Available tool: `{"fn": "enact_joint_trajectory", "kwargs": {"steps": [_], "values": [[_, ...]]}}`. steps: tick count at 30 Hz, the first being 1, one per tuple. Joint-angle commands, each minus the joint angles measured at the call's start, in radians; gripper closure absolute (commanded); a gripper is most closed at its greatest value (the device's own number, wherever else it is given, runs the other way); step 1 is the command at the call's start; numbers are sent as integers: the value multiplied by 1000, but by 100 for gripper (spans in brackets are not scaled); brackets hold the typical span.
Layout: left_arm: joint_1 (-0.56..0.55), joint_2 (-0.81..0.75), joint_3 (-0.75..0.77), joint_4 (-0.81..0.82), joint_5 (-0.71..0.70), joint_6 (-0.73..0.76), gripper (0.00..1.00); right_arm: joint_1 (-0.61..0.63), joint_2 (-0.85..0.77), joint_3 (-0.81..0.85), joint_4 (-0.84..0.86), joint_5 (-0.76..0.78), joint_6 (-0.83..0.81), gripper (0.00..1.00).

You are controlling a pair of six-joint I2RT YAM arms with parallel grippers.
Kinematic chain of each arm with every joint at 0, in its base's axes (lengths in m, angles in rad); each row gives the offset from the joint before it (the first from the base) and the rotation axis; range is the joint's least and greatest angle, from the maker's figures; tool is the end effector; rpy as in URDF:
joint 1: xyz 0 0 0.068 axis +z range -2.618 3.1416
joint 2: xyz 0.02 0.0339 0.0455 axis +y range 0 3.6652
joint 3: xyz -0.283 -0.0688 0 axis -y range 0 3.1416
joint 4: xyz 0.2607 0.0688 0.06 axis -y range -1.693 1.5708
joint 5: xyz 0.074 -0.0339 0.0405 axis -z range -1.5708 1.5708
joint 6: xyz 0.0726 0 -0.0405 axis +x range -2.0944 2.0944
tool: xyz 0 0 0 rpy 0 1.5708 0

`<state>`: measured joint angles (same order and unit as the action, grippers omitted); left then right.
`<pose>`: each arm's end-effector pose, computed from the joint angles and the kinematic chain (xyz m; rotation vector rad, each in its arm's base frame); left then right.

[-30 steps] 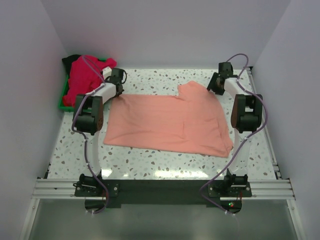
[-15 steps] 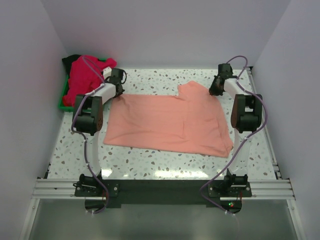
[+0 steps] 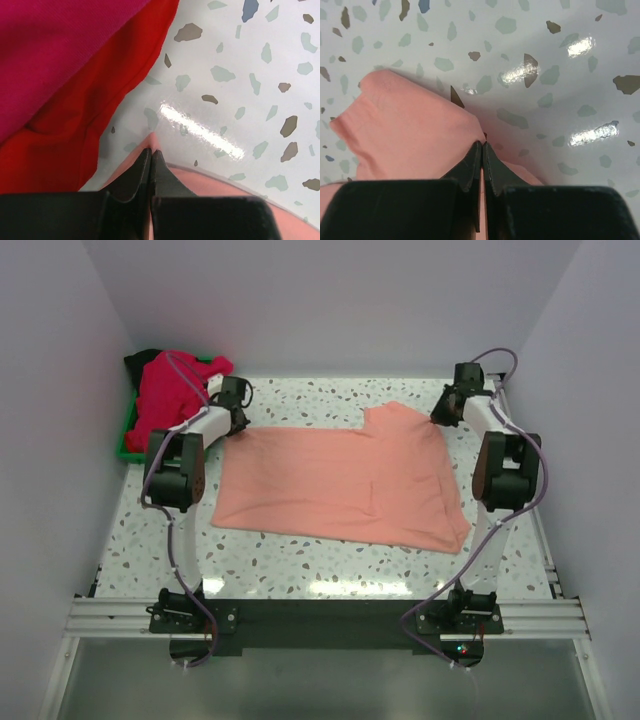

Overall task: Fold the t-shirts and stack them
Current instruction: Fold the tshirt

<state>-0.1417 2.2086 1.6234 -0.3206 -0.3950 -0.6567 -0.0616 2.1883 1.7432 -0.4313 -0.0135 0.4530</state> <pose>0.5247 -0.0466 0.1359 -0.7656 2.2610 0.1194 0.5378 -0.0322 0.1735 0.6193 2.3770 0.1891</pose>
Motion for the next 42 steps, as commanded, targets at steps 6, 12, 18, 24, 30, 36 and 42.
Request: {"fn": "enact_joint_trajectory", "kwargs": {"steps": [6,12,18,24,30,36,42], "values": [[21,-90,23,-3,18,32,100,-15,-134,-24,72,-36,18,100],[24,-112,23,-6,33,42,100,-15,-203,-79,72,-36,22,100],[24,-167,-37,-2,42,34,100,-15,-308,-201,104,-40,38,100],[24,-259,-154,29,51,20,100,-14,-424,-325,112,-39,47,100],[24,-361,-276,52,62,-1,100,-15,-531,-457,101,-13,61,100],[22,-472,-401,75,65,-20,100,-14,-650,-582,77,29,72,100],[22,-570,-537,95,70,-35,100,-15,-777,-715,62,66,82,100]]}}
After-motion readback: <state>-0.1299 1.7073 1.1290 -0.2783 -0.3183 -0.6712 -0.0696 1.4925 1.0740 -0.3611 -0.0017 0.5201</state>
